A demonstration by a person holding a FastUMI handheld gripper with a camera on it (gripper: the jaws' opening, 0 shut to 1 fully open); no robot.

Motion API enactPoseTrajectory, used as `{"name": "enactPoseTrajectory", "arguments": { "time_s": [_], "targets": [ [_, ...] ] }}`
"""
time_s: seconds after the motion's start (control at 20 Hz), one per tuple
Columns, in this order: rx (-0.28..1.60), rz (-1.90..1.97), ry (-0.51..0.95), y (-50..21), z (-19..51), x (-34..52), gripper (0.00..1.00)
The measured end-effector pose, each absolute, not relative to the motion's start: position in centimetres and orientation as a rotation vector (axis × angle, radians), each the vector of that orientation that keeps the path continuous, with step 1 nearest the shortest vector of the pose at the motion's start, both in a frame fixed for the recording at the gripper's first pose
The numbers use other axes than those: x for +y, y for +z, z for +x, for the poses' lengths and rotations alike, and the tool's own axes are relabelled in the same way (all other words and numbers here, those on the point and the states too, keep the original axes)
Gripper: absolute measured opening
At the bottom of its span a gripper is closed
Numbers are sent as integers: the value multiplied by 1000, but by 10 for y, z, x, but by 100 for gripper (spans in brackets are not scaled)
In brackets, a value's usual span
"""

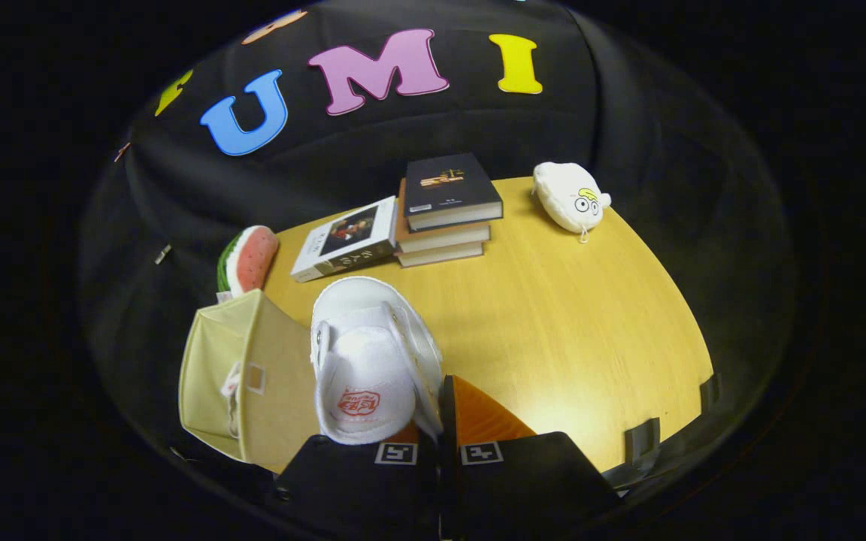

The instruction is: Open the storage box then place both shoes into the box .Put the left shoe in first, then the right shoe, with the right side of both shoes facing outward in a uniform manner.

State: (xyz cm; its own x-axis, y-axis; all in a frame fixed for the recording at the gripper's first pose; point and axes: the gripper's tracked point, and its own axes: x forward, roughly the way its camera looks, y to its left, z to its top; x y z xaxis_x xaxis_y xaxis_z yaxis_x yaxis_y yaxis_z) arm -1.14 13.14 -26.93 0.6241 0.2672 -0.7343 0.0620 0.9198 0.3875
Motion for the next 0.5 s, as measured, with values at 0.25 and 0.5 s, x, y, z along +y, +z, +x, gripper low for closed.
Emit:
{"name": "enactPoseTrajectory", "arguments": {
  "time_s": [0.25,0.5],
  "targets": [
    [940,511,199,-206,-11,222,7],
    [1024,570,215,-192,-12,308,6]
  ]
}}
